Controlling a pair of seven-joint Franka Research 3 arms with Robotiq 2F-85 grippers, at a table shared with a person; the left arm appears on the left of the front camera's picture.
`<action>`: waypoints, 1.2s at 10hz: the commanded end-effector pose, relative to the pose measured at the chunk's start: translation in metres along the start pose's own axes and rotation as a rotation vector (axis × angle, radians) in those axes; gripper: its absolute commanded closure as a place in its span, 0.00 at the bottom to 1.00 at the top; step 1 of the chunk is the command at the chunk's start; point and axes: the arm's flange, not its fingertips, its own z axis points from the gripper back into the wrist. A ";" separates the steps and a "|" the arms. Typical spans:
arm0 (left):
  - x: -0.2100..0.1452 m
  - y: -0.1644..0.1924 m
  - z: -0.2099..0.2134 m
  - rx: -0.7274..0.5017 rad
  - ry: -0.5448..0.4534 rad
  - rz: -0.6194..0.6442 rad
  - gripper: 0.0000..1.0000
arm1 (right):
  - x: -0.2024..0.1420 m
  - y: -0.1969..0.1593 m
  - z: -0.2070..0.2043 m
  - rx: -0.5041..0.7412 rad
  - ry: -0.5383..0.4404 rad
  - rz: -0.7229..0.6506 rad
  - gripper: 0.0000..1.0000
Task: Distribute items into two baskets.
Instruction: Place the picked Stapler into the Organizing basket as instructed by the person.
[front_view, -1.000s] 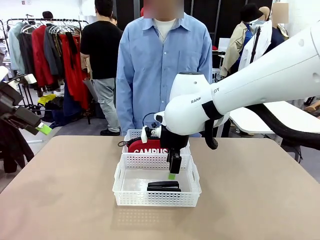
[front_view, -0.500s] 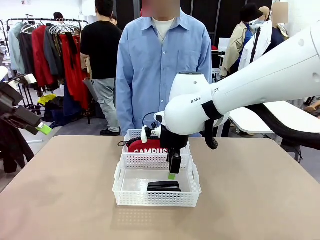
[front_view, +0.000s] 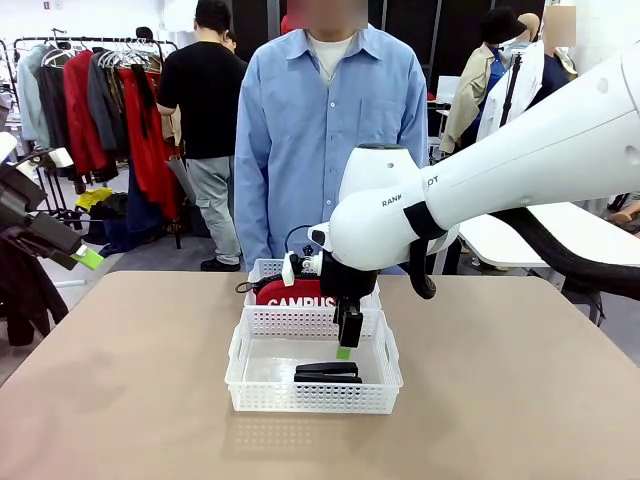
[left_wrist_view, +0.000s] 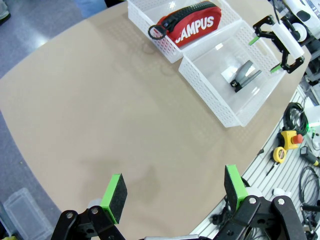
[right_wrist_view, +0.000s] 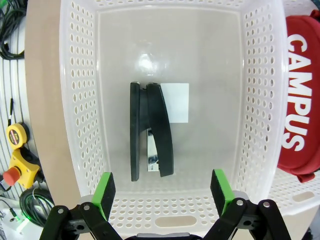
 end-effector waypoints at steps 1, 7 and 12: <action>0.001 0.000 0.002 0.001 0.009 0.003 0.00 | 0.001 -0.001 0.001 -0.010 -0.008 0.004 0.00; 0.001 0.000 0.002 0.001 0.009 0.003 0.00 | -0.076 0.048 0.067 -0.081 -0.135 -0.183 0.00; 0.001 0.000 0.002 0.001 0.009 0.003 0.00 | -0.208 0.094 0.134 -0.115 -0.171 -0.314 0.00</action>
